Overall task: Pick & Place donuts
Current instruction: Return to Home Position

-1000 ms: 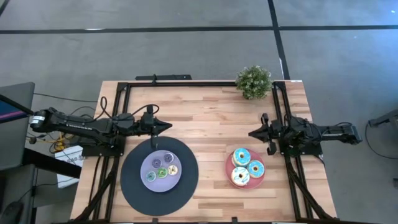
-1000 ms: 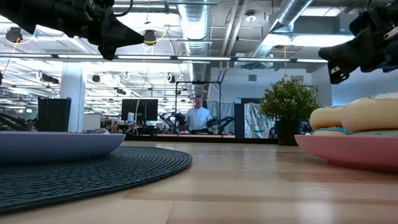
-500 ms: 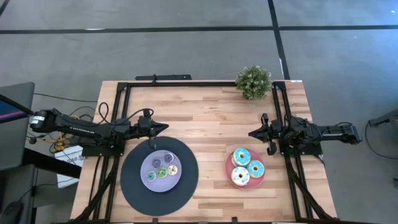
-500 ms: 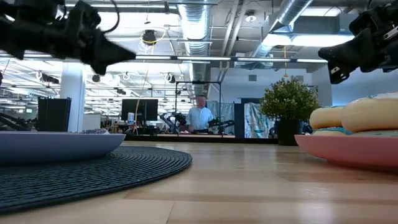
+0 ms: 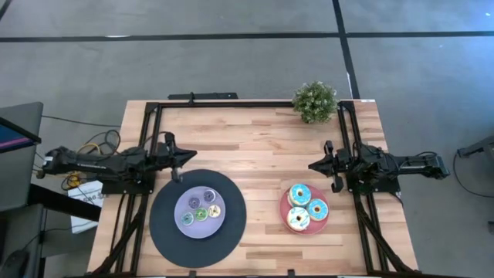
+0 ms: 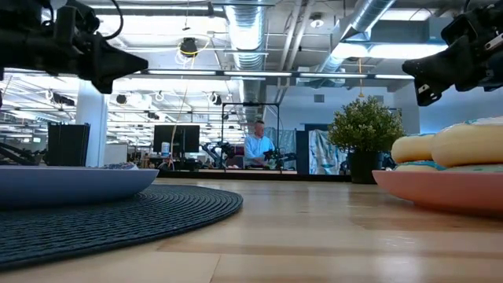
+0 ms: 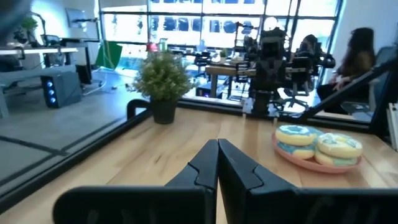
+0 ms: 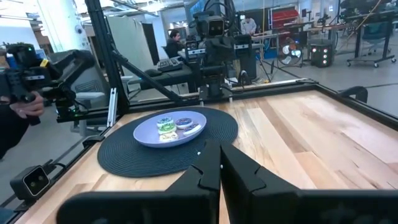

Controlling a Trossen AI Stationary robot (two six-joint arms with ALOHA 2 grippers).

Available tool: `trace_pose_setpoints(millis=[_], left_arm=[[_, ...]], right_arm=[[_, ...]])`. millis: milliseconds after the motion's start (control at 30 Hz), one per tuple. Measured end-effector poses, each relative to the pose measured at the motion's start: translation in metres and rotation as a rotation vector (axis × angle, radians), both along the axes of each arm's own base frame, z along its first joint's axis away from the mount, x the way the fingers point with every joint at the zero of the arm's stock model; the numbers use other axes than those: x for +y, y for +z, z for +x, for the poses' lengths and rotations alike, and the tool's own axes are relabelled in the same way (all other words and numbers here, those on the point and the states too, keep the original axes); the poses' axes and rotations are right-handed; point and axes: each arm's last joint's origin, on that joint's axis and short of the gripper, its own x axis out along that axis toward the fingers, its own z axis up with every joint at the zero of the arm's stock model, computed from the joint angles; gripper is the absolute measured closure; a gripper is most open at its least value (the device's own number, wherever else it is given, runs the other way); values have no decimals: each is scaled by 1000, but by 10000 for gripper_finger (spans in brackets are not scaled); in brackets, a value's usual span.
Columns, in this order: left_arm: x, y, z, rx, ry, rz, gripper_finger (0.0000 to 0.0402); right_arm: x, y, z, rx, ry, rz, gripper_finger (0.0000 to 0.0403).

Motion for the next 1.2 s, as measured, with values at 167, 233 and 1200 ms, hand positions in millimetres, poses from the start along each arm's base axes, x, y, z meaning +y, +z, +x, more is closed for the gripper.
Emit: trace_pose_setpoints(millis=[167,233,1200], left_arm=[[1,-2,-15,9,7,-11,401],[1,-5,-21,27,7,-12,401],[-7,-17,-19,89,-248,134,401]], right_arm=[[0,0,0,0,0,0,403],[0,0,0,0,0,0,403],[0,0,0,-3,1,-18,403]])
